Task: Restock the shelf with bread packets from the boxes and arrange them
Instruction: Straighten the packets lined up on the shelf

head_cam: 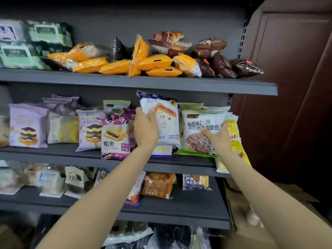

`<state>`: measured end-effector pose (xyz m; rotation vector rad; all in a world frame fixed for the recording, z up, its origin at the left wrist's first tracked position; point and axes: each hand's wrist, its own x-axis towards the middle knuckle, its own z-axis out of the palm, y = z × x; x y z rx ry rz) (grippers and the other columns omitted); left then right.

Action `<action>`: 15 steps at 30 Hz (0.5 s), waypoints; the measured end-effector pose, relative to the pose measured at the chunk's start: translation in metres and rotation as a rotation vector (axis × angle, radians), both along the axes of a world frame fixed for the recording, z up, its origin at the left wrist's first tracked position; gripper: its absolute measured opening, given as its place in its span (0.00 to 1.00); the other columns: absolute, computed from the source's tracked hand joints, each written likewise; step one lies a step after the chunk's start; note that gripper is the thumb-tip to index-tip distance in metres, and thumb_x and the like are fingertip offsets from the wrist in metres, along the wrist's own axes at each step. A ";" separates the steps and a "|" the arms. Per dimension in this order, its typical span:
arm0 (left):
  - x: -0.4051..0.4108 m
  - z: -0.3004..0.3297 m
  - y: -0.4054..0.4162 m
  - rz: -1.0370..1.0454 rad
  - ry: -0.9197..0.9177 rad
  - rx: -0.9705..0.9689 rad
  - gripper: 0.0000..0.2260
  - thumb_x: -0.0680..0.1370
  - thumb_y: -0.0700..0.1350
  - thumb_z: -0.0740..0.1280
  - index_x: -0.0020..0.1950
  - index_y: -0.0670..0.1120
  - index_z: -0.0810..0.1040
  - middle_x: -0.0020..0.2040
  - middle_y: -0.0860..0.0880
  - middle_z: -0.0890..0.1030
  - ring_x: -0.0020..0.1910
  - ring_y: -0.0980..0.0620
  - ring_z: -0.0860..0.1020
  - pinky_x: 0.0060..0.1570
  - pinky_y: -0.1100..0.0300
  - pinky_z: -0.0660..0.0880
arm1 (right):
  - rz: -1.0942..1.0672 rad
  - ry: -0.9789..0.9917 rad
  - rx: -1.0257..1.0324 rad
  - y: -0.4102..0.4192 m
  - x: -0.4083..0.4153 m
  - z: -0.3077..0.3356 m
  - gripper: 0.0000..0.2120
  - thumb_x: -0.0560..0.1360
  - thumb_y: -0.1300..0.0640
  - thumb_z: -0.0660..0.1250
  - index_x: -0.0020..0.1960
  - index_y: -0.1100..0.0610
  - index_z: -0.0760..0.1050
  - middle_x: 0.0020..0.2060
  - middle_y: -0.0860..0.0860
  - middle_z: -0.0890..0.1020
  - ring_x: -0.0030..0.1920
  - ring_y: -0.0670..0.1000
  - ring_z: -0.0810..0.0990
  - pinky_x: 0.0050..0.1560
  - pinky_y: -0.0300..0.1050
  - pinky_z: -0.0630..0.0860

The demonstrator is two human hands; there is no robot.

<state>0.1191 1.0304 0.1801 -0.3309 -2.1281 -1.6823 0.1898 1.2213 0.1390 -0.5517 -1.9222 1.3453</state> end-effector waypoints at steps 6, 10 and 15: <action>-0.009 -0.010 0.002 -0.113 0.027 0.032 0.12 0.81 0.52 0.58 0.55 0.44 0.69 0.45 0.49 0.79 0.45 0.49 0.80 0.43 0.47 0.78 | -0.084 -0.358 0.293 0.007 -0.026 -0.036 0.51 0.68 0.42 0.72 0.75 0.66 0.48 0.71 0.65 0.59 0.72 0.62 0.57 0.69 0.53 0.58; -0.014 -0.014 -0.004 -0.179 -0.025 0.058 0.17 0.81 0.50 0.60 0.64 0.40 0.70 0.49 0.51 0.79 0.48 0.55 0.77 0.48 0.58 0.75 | -0.317 -0.303 0.656 0.001 -0.027 -0.040 0.56 0.64 0.44 0.76 0.77 0.62 0.45 0.71 0.67 0.57 0.73 0.64 0.55 0.72 0.56 0.55; -0.020 -0.012 -0.015 -0.239 -0.052 0.030 0.14 0.80 0.50 0.62 0.61 0.44 0.76 0.54 0.47 0.82 0.53 0.49 0.80 0.55 0.52 0.77 | -0.178 -0.390 1.187 -0.022 -0.026 -0.017 0.38 0.69 0.70 0.67 0.73 0.53 0.57 0.72 0.60 0.57 0.73 0.60 0.56 0.66 0.52 0.66</action>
